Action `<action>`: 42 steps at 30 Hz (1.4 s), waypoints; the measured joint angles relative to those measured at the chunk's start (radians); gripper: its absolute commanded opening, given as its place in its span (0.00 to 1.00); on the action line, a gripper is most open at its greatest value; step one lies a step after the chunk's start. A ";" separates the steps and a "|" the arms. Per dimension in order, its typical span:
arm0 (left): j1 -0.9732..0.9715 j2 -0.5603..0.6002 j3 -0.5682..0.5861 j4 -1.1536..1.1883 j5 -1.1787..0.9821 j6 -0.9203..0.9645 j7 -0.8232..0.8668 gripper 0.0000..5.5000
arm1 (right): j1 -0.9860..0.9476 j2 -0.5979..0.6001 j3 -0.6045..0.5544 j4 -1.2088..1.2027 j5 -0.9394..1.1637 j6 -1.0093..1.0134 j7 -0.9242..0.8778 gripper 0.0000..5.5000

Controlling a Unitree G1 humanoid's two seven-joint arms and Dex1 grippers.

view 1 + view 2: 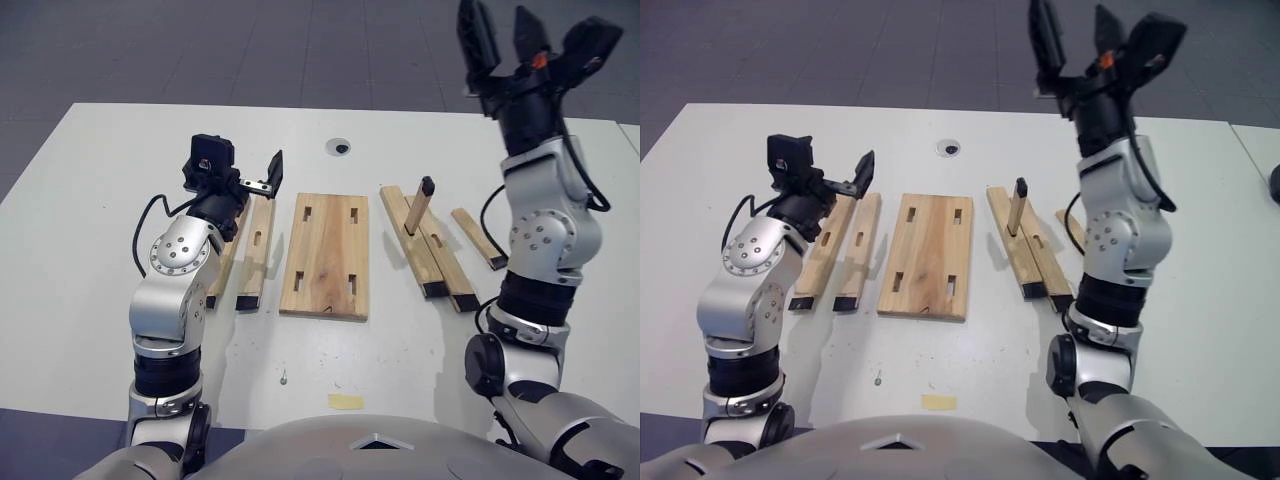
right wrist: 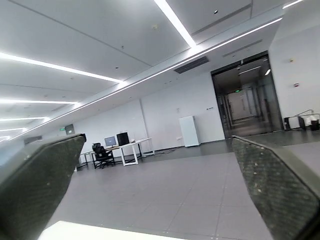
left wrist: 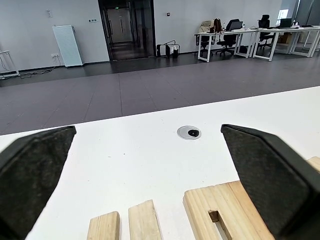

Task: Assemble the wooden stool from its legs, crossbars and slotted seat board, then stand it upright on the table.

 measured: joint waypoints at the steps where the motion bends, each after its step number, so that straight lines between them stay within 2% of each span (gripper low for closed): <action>1: 0.003 0.000 0.001 -0.006 0.000 0.002 0.001 0.98 | 0.029 -0.021 -0.019 0.000 -0.001 0.003 -0.002 0.98; 8: 0.039 -0.005 0.003 -0.030 0.000 0.014 0.013 0.98 | 0.305 -0.070 -0.021 -0.004 -0.033 0.065 0.020 0.98; 12: 0.041 -0.005 0.003 -0.042 0.000 0.016 0.015 0.98 | 0.409 -0.073 0.029 -0.042 -0.034 0.090 0.061 0.98; 27: 0.055 -0.006 -0.004 -0.051 0.001 0.028 0.014 0.98 | 0.547 -0.096 0.135 -0.180 0.024 0.287 0.094 0.98; 34: 0.052 -0.006 -0.016 -0.049 0.002 0.029 0.012 0.98 | 0.629 -0.175 0.222 -0.228 0.007 0.397 0.129 0.98; 42: 0.052 -0.006 -0.023 -0.044 0.009 0.030 0.015 0.98 | 0.646 -0.219 0.262 -0.245 -0.002 0.479 0.131 0.98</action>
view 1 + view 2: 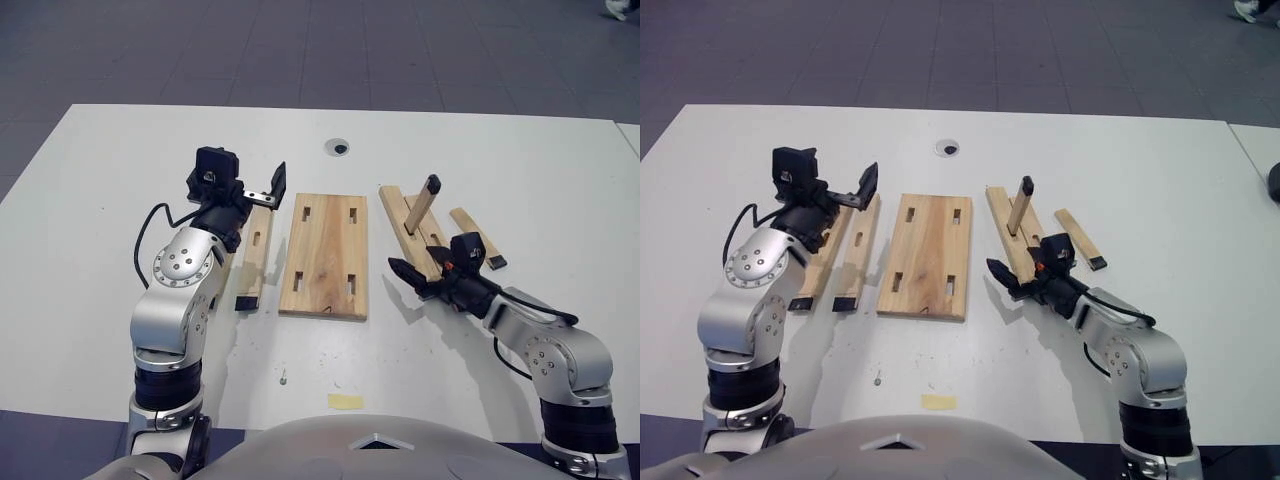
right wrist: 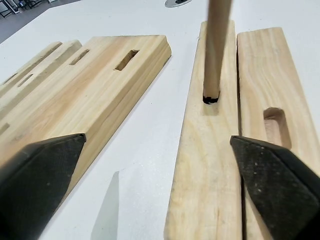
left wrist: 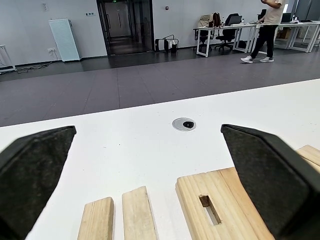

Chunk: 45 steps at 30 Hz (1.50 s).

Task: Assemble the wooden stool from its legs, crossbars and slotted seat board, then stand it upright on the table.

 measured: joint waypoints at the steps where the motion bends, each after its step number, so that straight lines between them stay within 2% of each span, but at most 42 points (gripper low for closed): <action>1: -0.001 0.001 0.002 0.002 0.000 0.002 0.000 0.98 | -0.005 -0.004 0.002 -0.001 -0.005 0.009 -0.002 0.98; 9: -0.009 0.002 0.010 0.004 0.002 0.013 0.004 0.98 | -0.027 -0.021 0.013 -0.019 -0.054 0.056 -0.053 0.98; 15: -0.011 -0.002 0.001 0.004 0.005 0.014 0.007 0.98 | -0.036 -0.084 0.123 -0.044 -0.116 0.079 -0.017 0.98; 19: -0.024 -0.003 -0.001 0.011 0.012 0.014 0.007 0.98 | -0.065 -0.074 0.131 0.004 -0.167 0.071 -0.043 0.86; 25: -0.030 -0.004 -0.025 0.020 0.023 0.014 0.002 0.98 | -0.080 0.007 0.122 0.021 -0.203 0.061 -0.110 0.69; 32: -0.030 -0.004 -0.023 0.025 0.023 0.014 -0.001 0.98 | -0.054 -0.031 0.196 -0.013 -0.304 0.031 -0.117 0.48; 36: -0.030 0.004 -0.017 0.025 0.024 0.014 -0.007 0.98 | -0.054 -0.012 0.190 0.003 -0.329 0.007 -0.124 0.38; 42: -0.027 -0.002 -0.035 0.024 0.024 0.015 -0.011 0.98 | -0.039 0.053 0.167 0.003 -0.332 -0.031 -0.125 0.38; 45: -0.034 -0.014 -0.014 0.025 -0.013 0.034 -0.020 0.98 | -0.040 0.078 0.153 0.011 -0.334 -0.117 -0.110 0.38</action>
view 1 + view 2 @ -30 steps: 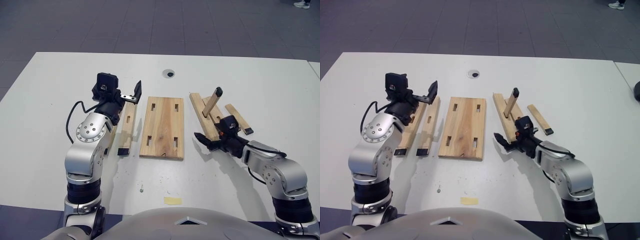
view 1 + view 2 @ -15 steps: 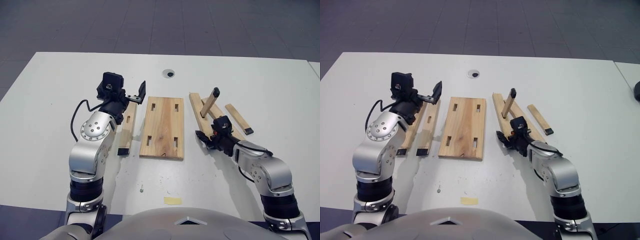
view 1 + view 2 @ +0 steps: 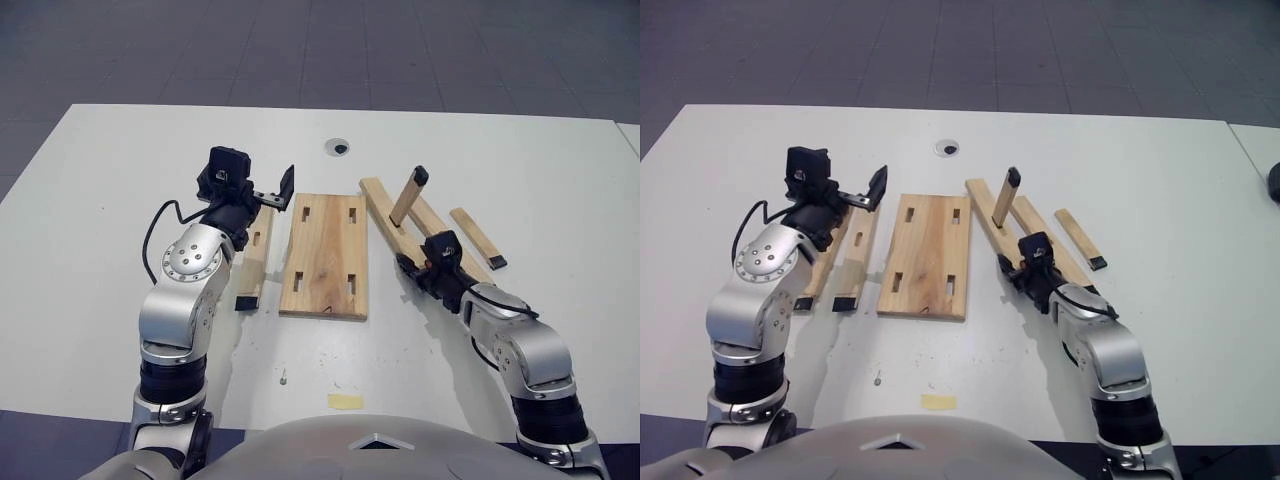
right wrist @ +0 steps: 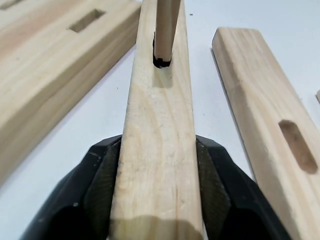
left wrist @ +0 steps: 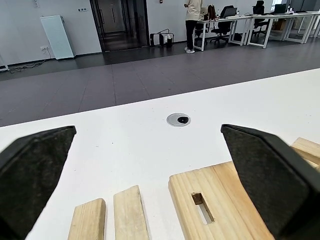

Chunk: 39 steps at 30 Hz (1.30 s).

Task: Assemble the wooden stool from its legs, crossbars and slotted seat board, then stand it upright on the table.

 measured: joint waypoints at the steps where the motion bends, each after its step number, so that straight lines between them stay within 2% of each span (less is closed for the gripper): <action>1: -0.014 -0.019 0.033 0.000 -0.038 0.018 -0.004 0.98 | -0.001 0.004 -0.001 0.011 -0.012 -0.073 0.013 0.38; 4: -0.091 -0.083 0.150 -0.001 -0.214 0.090 -0.022 0.98 | -0.024 0.028 -0.016 0.031 -0.021 -0.304 0.065 0.38; 9: -0.139 -0.226 0.302 0.003 -0.626 0.197 0.011 0.98 | -0.040 0.052 0.000 0.029 -0.007 -0.475 0.152 0.38; 12: -0.164 -0.313 0.375 0.028 -0.867 0.226 0.148 0.94 | -0.046 0.069 0.040 0.028 0.013 -0.543 0.227 0.38; 14: -0.182 -0.321 0.395 0.057 -0.951 0.227 0.253 0.87 | -0.058 0.065 0.072 0.018 0.017 -0.575 0.278 0.38; 21: -0.257 -0.233 0.404 0.089 -1.158 0.205 0.457 0.66 | -0.060 0.045 0.124 0.014 -0.025 -0.652 0.337 0.38; 26: -0.247 -0.138 0.373 0.058 -1.228 0.196 0.500 0.51 | -0.062 0.041 0.129 0.020 -0.047 -0.677 0.344 0.38; 33: -0.226 -0.090 0.310 0.037 -1.382 0.136 0.545 0.29 | -0.057 0.040 0.128 0.041 -0.052 -0.716 0.344 0.38; 35: -0.227 -0.081 0.300 0.035 -1.423 0.100 0.563 0.25 | -0.057 0.040 0.127 0.042 -0.042 -0.717 0.346 0.38; 39: -0.235 -0.005 0.276 0.035 -1.439 0.077 0.573 0.22 | -0.059 0.046 0.126 0.037 -0.003 -0.701 0.355 0.38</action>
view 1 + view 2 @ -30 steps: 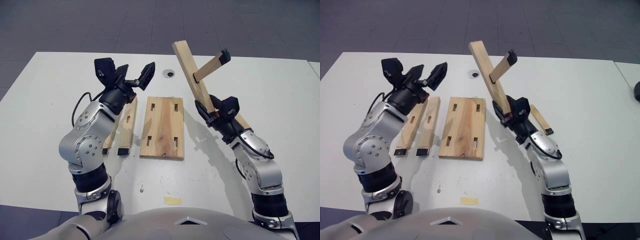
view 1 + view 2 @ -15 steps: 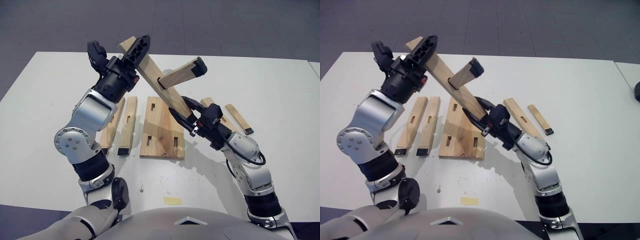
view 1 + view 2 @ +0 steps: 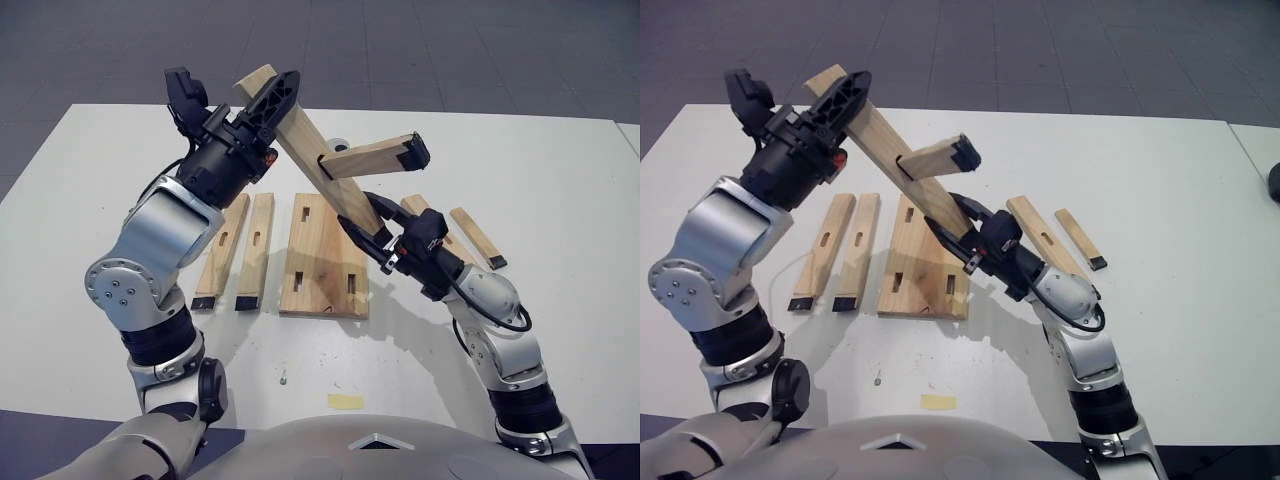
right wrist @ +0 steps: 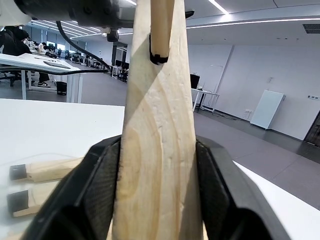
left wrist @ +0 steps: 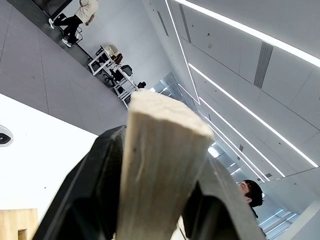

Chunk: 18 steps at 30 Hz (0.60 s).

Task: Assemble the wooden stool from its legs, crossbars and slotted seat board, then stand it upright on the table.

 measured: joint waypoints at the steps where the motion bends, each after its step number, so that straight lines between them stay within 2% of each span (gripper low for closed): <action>1: -0.001 0.026 -0.007 0.000 0.002 0.001 -0.009 0.22 | 0.000 0.001 0.000 -0.002 0.009 0.011 0.001 0.38; 2: -0.001 0.064 -0.016 -0.003 0.009 0.006 -0.028 0.21 | -0.001 0.002 0.000 -0.006 0.017 0.027 0.004 0.44; 5: 0.000 0.175 -0.048 -0.052 0.070 0.033 -0.132 0.19 | -0.001 0.006 -0.012 -0.009 0.026 0.067 -0.022 0.53; 8: -0.001 0.220 -0.043 -0.073 0.139 0.014 -0.200 0.19 | -0.007 -0.001 -0.018 0.028 -0.018 0.122 -0.063 0.61; 13: 0.001 0.273 0.104 -0.036 0.209 -0.101 -0.202 0.19 | 0.042 -0.080 -0.112 0.131 -0.116 0.225 -0.163 0.74; 18: 0.163 0.326 0.178 -0.124 0.080 -0.107 -0.225 0.19 | 0.120 -0.220 -0.112 0.105 -0.149 0.295 -0.064 0.88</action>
